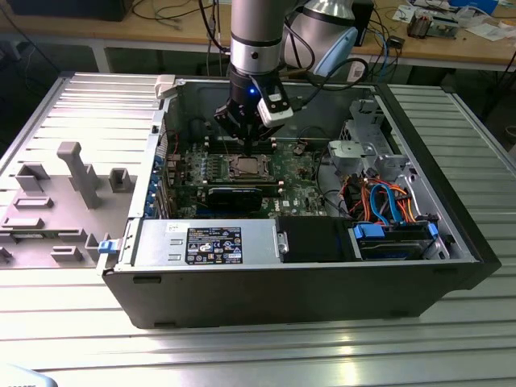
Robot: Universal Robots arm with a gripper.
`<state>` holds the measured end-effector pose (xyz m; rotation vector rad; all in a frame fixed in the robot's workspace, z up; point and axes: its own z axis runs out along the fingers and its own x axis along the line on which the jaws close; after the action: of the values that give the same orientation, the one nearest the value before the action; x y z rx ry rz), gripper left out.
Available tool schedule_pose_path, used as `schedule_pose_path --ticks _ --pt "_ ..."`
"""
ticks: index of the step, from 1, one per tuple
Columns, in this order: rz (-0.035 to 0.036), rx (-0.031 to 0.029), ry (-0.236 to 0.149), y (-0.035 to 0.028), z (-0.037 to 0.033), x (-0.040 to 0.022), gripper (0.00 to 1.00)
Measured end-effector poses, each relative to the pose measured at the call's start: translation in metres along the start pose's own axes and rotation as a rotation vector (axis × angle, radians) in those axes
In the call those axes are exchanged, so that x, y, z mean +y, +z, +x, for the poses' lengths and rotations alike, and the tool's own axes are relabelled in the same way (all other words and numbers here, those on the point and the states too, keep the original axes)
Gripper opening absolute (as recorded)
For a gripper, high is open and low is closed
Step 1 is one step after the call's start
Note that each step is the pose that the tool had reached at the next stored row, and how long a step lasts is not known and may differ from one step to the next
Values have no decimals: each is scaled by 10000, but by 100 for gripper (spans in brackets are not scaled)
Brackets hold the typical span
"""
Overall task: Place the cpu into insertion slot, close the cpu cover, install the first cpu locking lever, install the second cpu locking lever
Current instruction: 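Install the first cpu locking lever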
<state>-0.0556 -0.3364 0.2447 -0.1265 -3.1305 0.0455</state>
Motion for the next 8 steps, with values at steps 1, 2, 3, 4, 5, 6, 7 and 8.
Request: schedule_pose_path --ticks 1,2,3,4,5,6,7,8 --pt "0 -1 -16 0 0 0 11" --pt "1 -1 -30 0 0 0 11" --pt "2 -1 -57 0 0 0 11" --pt "1 -2 -72 0 0 0 11" --pt "2 -3 -83 0 0 0 11" --pt "2 -3 -100 0 0 0 11" --pt "2 -3 -114 0 0 0 11" --pt "2 -4 -137 0 0 0 11"
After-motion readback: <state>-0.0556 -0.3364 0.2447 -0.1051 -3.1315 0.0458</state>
